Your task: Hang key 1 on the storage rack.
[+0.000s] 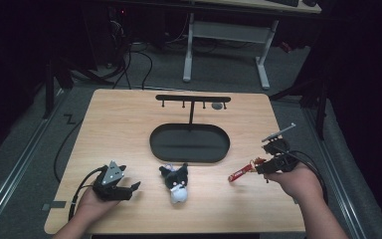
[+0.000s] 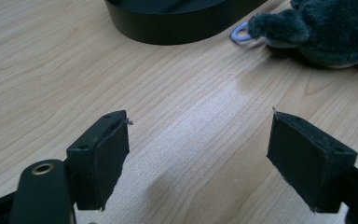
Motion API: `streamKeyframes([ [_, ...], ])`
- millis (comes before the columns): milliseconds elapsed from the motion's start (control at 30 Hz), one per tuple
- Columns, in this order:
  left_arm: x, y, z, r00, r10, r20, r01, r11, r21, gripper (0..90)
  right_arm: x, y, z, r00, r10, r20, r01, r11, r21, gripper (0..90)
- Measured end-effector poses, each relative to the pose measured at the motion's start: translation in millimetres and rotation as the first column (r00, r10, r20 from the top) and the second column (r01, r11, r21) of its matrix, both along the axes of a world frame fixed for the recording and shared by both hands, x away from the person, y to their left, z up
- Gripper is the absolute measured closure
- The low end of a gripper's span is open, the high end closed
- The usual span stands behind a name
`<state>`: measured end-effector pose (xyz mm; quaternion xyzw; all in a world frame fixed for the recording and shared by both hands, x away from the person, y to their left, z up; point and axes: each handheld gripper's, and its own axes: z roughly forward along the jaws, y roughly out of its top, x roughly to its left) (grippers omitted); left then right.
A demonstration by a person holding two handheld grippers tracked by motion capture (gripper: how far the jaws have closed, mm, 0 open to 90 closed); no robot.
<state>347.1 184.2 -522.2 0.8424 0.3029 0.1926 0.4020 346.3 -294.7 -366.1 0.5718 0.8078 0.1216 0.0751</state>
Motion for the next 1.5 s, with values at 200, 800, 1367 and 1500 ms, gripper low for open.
streamKeyframes([
  [200, -1.0, 0.0, 0.2, 1.0000, -0.004, -0.003, 0.004, 1.0000, -0.001, 20.8, -0.9, 8.6, 17.2, 0.9996, 0.012, 0.026, -0.012, 1.000, -0.015, 66.4],
  [800, -4.2, 7.2, 0.4, 0.9999, 0.014, -0.008, -0.015, 0.9998, -0.015, 20.7, 2.1, 21.4, 30.2, 0.9983, 0.032, 0.049, -0.030, 0.999, -0.044, 66.4],
  [1367, -3.0, 5.1, -0.5, 0.9999, 0.001, -0.013, -0.001, 0.9999, -0.011, 20.6, 14.3, 34.6, 35.2, 0.9953, 0.066, 0.071, -0.063, 0.997, -0.046, 66.3],
  [1500, -3.0, 4.6, 0.0, 0.9999, -0.002, -0.011, 0.001, 0.9999, -0.012, 20.7, 19.4, 38.6, 35.9, 0.9944, 0.070, 0.078, -0.067, 0.997, -0.040, 66.3],
])
